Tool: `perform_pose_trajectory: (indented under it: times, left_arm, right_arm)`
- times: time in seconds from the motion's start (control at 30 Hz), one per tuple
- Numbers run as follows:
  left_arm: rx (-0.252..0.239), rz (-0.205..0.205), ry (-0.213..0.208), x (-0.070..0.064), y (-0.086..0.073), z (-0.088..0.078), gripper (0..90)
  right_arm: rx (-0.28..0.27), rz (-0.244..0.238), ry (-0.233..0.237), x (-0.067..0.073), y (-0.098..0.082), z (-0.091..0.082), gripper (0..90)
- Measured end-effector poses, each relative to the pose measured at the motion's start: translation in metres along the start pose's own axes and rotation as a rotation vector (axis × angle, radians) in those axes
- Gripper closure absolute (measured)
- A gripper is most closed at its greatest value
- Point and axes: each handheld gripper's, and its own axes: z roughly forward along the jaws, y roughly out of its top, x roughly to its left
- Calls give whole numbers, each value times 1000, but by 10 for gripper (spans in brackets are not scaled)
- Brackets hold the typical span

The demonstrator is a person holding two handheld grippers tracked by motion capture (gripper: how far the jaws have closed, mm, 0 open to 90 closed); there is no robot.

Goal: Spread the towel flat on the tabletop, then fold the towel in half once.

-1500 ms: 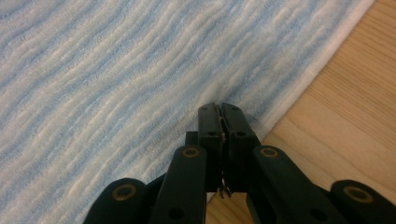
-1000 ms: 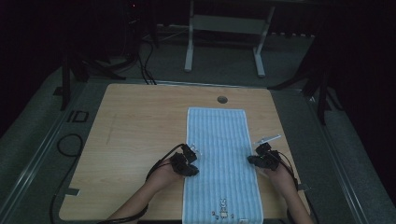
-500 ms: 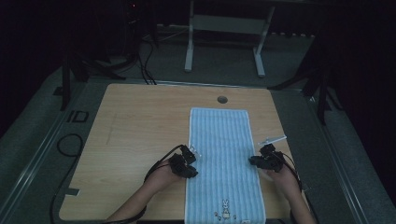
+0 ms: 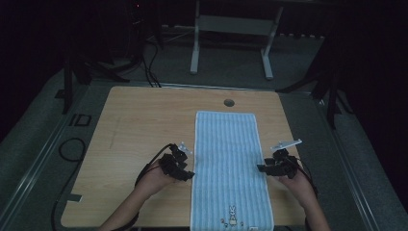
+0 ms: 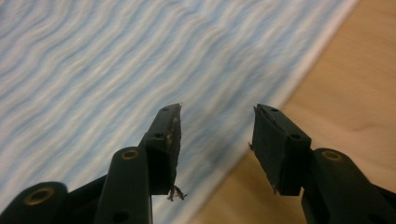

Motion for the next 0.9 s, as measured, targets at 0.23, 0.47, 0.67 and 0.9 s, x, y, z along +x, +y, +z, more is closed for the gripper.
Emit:
perform_pose_trajectory:
  times: [0.23, 0.47, 0.67, 0.9]
  left_arm:
    - [-19, -54, 47, 21, 18, -3, 425]
    - [-38, -84, 95, 42, 43, 8, 425]
    - [-48, -131, 141, 60, 65, 26, 425]
    - [-18, -174, 169, 76, 87, 51, 427]
  right_arm:
    - [-1, -8, -63, -24, 18, 1, 513]
    - [0, 33, -95, -50, 42, 10, 542]
    - [30, 75, -110, -68, 63, 29, 558]
    - [68, 114, -130, -78, 84, 52, 558]
